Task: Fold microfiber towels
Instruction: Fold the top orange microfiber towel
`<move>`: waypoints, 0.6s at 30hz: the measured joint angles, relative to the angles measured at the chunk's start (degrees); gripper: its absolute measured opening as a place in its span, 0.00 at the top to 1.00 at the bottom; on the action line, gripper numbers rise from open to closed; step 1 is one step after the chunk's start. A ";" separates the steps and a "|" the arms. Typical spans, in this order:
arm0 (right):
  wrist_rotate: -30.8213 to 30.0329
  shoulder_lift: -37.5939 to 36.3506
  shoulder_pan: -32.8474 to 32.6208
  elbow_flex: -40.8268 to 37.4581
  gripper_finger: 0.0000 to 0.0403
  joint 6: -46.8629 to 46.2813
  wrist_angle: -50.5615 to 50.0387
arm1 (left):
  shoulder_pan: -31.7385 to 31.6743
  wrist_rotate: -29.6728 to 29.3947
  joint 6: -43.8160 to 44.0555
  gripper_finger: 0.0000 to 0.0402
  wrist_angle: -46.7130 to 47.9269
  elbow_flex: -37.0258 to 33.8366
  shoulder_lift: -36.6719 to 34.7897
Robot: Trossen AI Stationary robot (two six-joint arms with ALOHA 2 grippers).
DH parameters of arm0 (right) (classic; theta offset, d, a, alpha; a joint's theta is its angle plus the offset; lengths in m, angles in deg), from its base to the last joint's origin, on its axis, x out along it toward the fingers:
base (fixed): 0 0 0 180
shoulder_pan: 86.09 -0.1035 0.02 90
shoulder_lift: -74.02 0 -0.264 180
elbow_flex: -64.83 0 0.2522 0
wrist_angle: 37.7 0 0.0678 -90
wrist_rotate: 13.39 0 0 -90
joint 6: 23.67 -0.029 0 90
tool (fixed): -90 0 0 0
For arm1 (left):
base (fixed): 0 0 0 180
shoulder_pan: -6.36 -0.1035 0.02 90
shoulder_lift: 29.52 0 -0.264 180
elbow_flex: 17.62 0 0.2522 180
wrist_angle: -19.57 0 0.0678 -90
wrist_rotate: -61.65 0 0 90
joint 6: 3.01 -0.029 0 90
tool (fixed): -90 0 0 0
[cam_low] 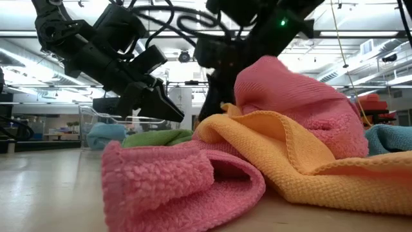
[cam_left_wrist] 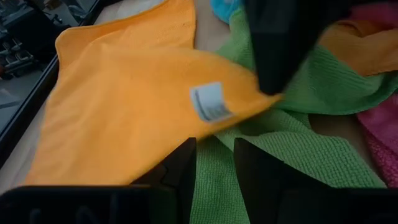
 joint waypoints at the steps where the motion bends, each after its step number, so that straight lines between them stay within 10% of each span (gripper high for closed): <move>1: 0.40 -0.42 -0.26 0.28 0.99 1.44 -0.52 | -0.09 0.00 0.00 0.71 -0.02 0.00 0.00; 18: 4.06 -9.81 -1.15 1.13 1.00 -4.55 -7.81 | -0.89 0.00 1.50 0.73 2.03 0.00 0.02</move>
